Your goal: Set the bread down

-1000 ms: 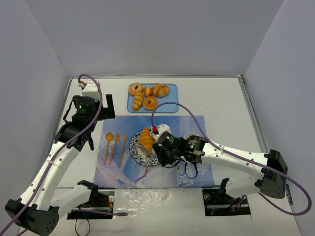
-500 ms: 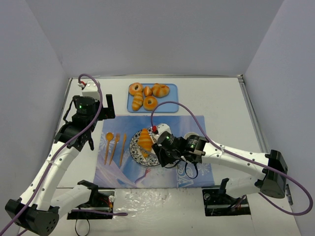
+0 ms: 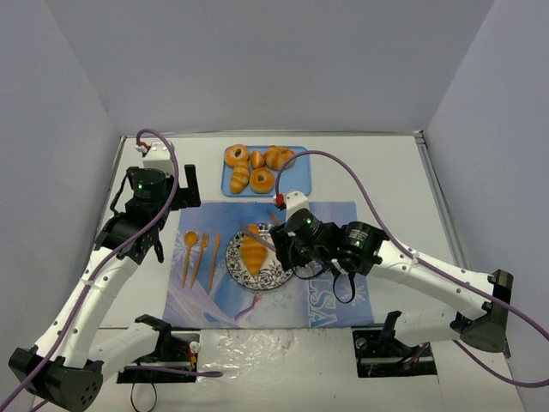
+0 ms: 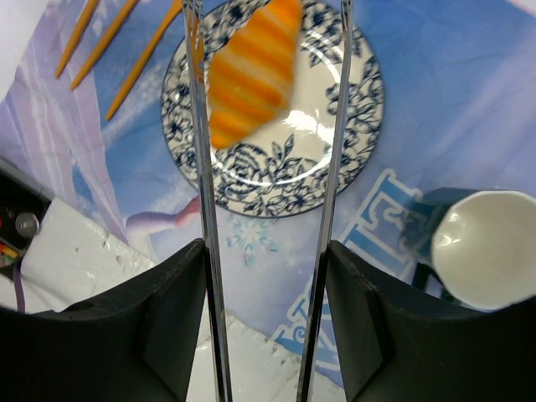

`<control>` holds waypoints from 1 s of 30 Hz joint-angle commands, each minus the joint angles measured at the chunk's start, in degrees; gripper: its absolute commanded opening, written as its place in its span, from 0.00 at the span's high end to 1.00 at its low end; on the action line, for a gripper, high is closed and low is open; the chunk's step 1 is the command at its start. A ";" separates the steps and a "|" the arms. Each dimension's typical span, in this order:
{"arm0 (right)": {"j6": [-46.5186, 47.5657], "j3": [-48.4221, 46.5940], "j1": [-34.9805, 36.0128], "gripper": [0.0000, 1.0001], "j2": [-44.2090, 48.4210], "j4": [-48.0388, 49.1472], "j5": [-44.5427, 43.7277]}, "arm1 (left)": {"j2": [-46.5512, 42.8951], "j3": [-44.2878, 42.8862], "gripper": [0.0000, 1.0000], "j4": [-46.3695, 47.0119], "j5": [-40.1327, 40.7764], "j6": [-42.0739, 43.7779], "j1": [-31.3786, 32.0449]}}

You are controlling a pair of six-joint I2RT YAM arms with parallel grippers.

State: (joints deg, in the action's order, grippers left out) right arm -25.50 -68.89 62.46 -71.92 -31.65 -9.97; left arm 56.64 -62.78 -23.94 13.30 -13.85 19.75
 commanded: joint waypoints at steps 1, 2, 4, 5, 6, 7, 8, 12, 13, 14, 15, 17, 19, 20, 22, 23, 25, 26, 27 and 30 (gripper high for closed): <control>2.39 -4.64 -7.82 0.47 2.55 -0.06 -3.17 | 0.05 -3.57 0.03 2.41 0.88 0.75 -0.27; 3.01 -5.27 -9.84 0.47 2.52 0.08 -2.84 | 0.07 -3.57 0.03 2.41 0.81 0.73 -0.24; 4.54 -6.87 -14.03 0.47 2.02 0.45 -2.52 | 0.13 -3.57 0.03 2.41 0.64 0.66 -0.24; 5.55 -8.14 -16.89 0.46 1.37 0.70 -2.63 | 0.16 -3.57 0.03 2.44 0.56 0.64 -0.24; 6.28 -9.15 -18.95 0.46 0.69 1.06 -2.20 | 0.27 -3.57 0.03 2.48 0.50 0.58 -0.24; 7.21 -10.58 -21.25 0.46 -0.35 1.69 -1.08 | 0.40 -3.58 0.03 2.41 0.50 0.57 -0.24; 7.81 -11.40 -24.41 0.46 -1.25 2.39 0.37 | 0.44 -3.62 0.03 2.41 0.50 0.53 -0.24; 8.67 -14.37 -36.66 0.47 -5.35 4.95 2.94 | 0.40 -3.53 0.03 2.55 0.50 0.49 -0.24; 8.63 -15.05 -38.74 0.47 -6.75 5.79 3.57 | 0.40 -3.49 0.03 2.50 0.50 0.49 -0.24; 8.32 -15.40 -41.60 0.47 -8.08 6.98 5.05 | 0.36 -3.45 0.03 2.62 0.54 0.53 -0.24; 7.97 -15.71 -44.55 0.47 -9.40 8.22 6.63 | 0.32 -3.40 0.03 2.75 0.58 0.57 -0.24; 7.20 -16.44 -48.34 0.47 -10.98 9.13 6.68 | 0.28 -3.48 0.03 2.73 0.58 0.57 -0.27; 6.49 -17.33 -51.84 0.47 -14.45 10.93 6.49 | 0.22 -3.49 0.03 2.68 0.58 0.57 -0.32; 6.45 -17.64 -52.86 0.48 -16.56 11.74 6.48 | 0.20 -3.49 0.03 2.67 0.58 0.57 -0.32; 6.58 -18.30 -54.58 0.48 -19.68 12.35 5.35 | 0.14 -3.42 0.03 2.67 0.71 0.57 -0.32; 6.67 -18.44 -55.50 0.48 -21.42 12.80 4.22 | 0.10 -3.40 0.03 2.67 0.76 0.57 -0.32; 6.66 -18.44 -57.60 0.48 -25.04 14.03 2.66 | 0.05 -3.40 0.03 2.67 0.84 0.62 -0.32; 6.48 -18.21 -58.78 0.48 -26.68 14.78 2.44 | 0.05 -3.40 0.03 2.67 0.95 0.67 -0.34; 6.25 -17.75 -59.82 0.49 -28.13 15.75 2.55 | 0.05 -3.40 0.03 2.67 1.00 0.73 -0.39; 6.08 -16.46 -61.47 0.49 -32.00 18.70 1.70 | -0.04 -3.31 0.03 2.67 1.11 0.75 -0.32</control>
State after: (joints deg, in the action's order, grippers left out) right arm -18.79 -84.87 3.49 -101.01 -19.87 -5.39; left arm 57.32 -62.78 -24.12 13.40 -13.85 19.75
